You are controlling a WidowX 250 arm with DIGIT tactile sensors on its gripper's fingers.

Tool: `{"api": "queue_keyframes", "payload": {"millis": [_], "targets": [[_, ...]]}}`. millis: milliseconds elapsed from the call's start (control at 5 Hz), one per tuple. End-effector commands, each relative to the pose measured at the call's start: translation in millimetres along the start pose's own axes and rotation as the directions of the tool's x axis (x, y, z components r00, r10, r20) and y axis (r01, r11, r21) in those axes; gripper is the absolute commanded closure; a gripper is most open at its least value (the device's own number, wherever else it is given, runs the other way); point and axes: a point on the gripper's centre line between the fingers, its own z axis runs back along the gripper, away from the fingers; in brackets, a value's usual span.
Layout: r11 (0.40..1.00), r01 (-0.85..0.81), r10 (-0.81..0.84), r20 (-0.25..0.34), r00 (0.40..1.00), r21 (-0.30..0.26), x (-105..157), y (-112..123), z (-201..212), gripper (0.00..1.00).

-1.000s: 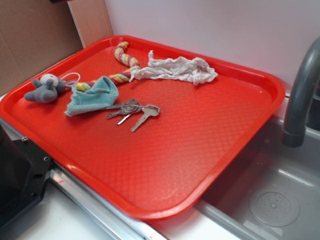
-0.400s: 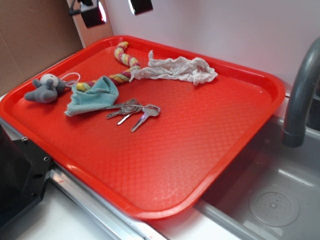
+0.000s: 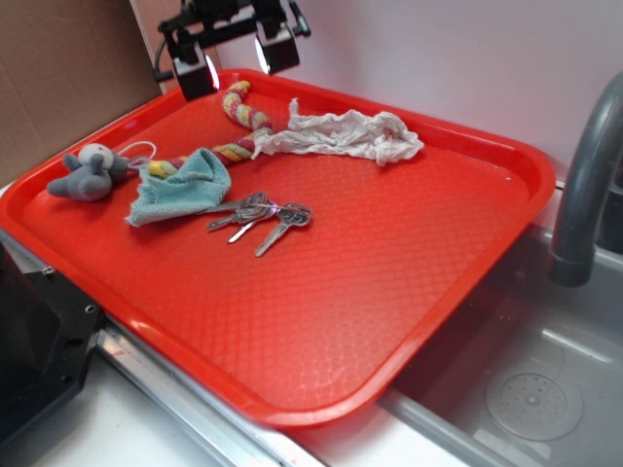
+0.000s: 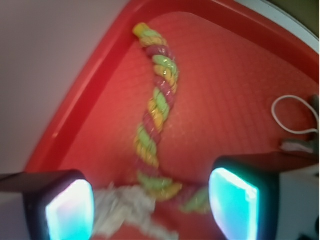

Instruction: Grab the multicolored rope.

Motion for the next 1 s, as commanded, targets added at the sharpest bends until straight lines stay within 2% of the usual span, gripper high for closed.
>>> {"api": "queue_keyframes", "payload": {"millis": [0,200,400,800], "targets": [[0.999,0.036,-0.036,-0.018,0.999,-0.012,7,-5,-31,0.00],[0.999,0.049,-0.050,-0.036,0.998,-0.018,4,-5,-39,0.00],[0.998,0.015,-0.017,-0.032,0.999,-0.060,1,-3,-39,1.00],[0.999,-0.008,0.007,-0.028,1.000,-0.033,3,-3,-45,1.00]]}}
